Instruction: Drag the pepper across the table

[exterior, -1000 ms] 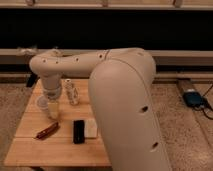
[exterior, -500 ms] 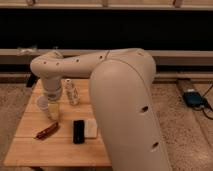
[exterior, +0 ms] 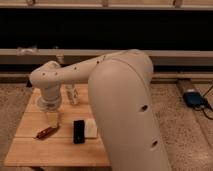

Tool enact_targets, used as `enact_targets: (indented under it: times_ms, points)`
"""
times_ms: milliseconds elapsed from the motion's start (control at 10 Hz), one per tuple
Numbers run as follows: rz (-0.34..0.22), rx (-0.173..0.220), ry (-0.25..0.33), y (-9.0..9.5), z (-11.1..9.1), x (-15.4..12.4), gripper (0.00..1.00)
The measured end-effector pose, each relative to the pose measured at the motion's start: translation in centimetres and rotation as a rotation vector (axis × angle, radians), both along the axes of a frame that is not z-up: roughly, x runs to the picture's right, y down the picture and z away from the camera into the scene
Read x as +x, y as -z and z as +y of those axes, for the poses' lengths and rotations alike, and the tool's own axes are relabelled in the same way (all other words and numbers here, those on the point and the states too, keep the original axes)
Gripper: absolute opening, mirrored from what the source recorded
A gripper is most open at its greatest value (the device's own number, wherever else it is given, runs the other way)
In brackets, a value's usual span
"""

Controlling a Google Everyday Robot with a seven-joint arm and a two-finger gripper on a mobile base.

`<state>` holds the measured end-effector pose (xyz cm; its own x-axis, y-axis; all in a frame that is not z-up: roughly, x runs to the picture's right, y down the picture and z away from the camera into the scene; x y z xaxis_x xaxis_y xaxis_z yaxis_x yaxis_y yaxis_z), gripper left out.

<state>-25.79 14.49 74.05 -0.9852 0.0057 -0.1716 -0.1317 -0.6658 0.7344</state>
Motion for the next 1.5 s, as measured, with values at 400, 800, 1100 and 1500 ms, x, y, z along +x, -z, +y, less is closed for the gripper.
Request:
enact_targets:
  times_ms: [400, 800, 1100, 1500]
  points:
    - [-0.01, -0.055, 0.016, -1.8, 2.3, -1.6, 0.73]
    - [-0.015, -0.092, 0.049, -2.8, 3.8, -2.9, 0.73]
    - [-0.011, -0.109, 0.071, -4.1, 5.0, -3.6, 0.73]
    - [0.007, -0.107, 0.106, -5.9, 6.5, -4.4, 0.73]
